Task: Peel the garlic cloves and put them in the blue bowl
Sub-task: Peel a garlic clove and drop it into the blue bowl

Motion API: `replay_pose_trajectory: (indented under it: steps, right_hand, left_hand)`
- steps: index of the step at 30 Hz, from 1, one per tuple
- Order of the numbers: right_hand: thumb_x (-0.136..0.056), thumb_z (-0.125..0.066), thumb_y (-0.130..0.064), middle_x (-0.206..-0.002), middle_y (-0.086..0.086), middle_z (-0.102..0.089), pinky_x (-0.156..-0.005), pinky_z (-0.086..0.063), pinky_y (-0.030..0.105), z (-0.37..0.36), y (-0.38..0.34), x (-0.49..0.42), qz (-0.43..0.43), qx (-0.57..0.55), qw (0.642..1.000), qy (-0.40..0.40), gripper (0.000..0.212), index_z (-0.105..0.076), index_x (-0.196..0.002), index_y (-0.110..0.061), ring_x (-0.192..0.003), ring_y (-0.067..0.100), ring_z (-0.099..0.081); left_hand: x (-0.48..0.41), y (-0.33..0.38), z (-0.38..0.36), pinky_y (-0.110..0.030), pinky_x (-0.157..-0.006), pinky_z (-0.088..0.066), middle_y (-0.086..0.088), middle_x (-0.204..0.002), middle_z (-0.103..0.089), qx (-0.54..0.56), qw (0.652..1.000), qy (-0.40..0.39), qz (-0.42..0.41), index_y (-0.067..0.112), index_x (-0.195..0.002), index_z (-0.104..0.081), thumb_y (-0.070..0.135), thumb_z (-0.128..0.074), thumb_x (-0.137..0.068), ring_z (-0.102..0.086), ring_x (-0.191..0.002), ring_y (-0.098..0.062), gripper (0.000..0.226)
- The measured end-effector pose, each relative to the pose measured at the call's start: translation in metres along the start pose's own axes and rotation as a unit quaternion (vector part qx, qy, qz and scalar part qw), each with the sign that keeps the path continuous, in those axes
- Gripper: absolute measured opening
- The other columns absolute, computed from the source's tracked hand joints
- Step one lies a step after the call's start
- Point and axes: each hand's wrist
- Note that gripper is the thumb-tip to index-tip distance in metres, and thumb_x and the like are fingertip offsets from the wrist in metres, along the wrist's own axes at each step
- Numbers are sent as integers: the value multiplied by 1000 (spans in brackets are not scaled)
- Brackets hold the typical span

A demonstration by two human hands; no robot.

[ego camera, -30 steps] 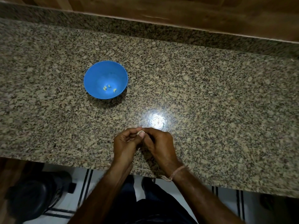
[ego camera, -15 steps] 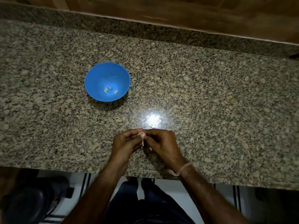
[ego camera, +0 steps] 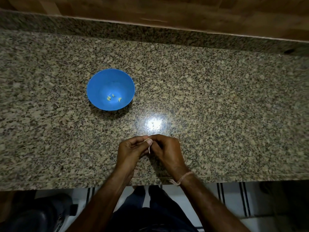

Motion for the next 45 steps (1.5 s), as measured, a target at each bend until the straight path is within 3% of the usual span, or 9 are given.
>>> replay_pose_trajectory:
  steps: [6, 11, 21, 26, 30, 36, 40, 43, 45]
  right_hand:
    - [-101, -67, -13, -105, -15, -79, -86, -60, 27, -7, -6, 6, 27, -35, 999, 10, 25, -79, -119, -26, -98, -1, -74]
    - [-99, -66, -2, -104, -7, -81, -88, -58, 25, -8, -4, 4, -29, -136, 990, 30, 24, -82, -109, -17, -101, 8, -76]
    - [-95, -71, -5, -94, -1, -79, -86, -62, 43, -2, 14, -6, -52, -134, 989, 46, 13, -79, -100, -13, -92, 17, -75]
    - [-92, -70, -4, -84, -3, -76, -80, -61, 40, 12, 26, -14, -60, -79, 994, 34, 14, -76, -91, -16, -83, 14, -73]
    - [-89, -73, -6, -81, -6, -76, -78, -61, 42, 27, 34, -19, -40, -35, 999, -1, 15, -76, -87, -21, -80, 10, -73]
    - [-84, -81, -21, -78, -10, -75, -73, -61, 42, 39, 44, -22, -22, -3, 1000, -16, 7, -75, -85, -25, -75, 7, -71]
    - [-87, -79, -14, -79, -6, -76, -76, -61, 45, 44, 47, -20, -31, -38, 999, -21, 9, -76, -84, -22, -78, 13, -73]
    - [-90, -77, -12, -81, -4, -77, -78, -62, 42, 47, 47, -21, -23, -53, 998, -23, 8, -76, -86, -19, -81, 14, -74]
    - [-90, -77, -9, -83, -4, -77, -78, -61, 34, 48, 46, -21, -23, -55, 998, -22, 9, -76, -87, -17, -83, 12, -74]
  left_hand:
    - [-4, -3, 8, -42, -92, -60, -14, -102, -79, 21, 1000, -6, 12, 6, -114, -76, 8, -76, -91, -77, -101, -29, 23]
    - [-6, -1, 10, -36, -86, -62, -11, -100, -80, 2, 1000, -15, 9, 10, -113, -77, 10, -77, -91, -77, -99, -26, 22]
    - [-12, -8, -3, -37, -87, -62, 0, -99, -80, -101, 992, 26, -66, 19, -108, -78, 10, -80, -88, -77, -97, -18, 22]
    - [-17, -13, -14, -34, -82, -60, 9, -99, -72, -277, 938, 86, -190, 23, -108, -76, 13, -79, -89, -67, -90, -6, 21]
    - [-24, -5, -22, -35, -79, -54, 2, -105, -65, -367, 876, 108, -295, 17, -112, -73, 12, -68, -98, -62, -94, -14, 16]
    - [-26, -15, -30, -44, -93, -54, 0, -125, -54, -410, 858, 140, -278, 17, -131, -64, 2, -76, -87, -54, -114, -23, 48]
    - [-9, -28, -35, -45, -101, -48, -4, -136, -43, -433, 832, 193, -287, 15, -140, -50, 9, -84, -81, -45, -123, -23, 68]
    - [3, -32, -41, -44, -96, -43, -4, -127, -44, -466, 799, 261, -277, 18, -128, -50, 22, -85, -79, -44, -116, -27, 60]
    - [7, -37, -41, -43, -92, -40, -3, -121, -47, -480, 792, 250, -283, 19, -122, -54, 26, -82, -84, -46, -113, -26, 48]
Point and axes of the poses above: each hand's wrist, its own x-axis away from the middle knuckle, its own z-axis out of the back of the hand, y = z × x
